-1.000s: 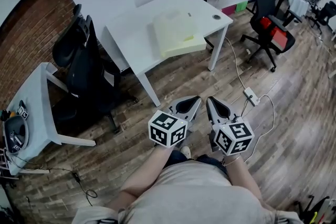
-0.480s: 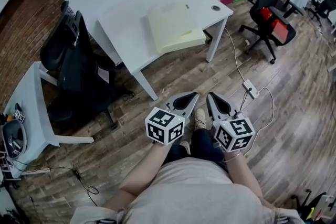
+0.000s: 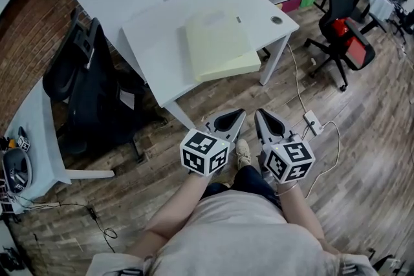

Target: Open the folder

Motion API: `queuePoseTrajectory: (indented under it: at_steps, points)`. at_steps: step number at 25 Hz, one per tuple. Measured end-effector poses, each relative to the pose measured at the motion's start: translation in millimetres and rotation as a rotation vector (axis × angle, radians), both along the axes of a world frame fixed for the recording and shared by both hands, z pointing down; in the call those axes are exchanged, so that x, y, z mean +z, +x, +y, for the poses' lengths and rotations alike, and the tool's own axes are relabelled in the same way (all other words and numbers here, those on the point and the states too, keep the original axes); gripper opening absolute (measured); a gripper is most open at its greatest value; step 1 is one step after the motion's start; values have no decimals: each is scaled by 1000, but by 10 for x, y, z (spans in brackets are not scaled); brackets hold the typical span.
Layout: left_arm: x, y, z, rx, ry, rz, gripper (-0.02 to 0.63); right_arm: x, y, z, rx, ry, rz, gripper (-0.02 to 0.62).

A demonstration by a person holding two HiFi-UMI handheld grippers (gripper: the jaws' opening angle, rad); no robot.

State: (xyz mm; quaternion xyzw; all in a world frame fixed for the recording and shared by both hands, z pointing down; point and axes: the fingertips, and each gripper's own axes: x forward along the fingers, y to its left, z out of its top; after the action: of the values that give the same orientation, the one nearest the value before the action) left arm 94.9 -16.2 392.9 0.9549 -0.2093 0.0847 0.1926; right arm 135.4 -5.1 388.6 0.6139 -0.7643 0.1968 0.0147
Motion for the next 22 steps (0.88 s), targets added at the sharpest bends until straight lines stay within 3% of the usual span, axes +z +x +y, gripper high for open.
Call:
queuePoseTrajectory:
  at_steps: [8,22]
  points:
    - [-56,348,-676,-21,46,-36,17,4,346,-733,-42,-1,-17,21]
    - [-15,516,-1670,-224,83,-116,18,97,648,-1646,-176,-31,-20,22]
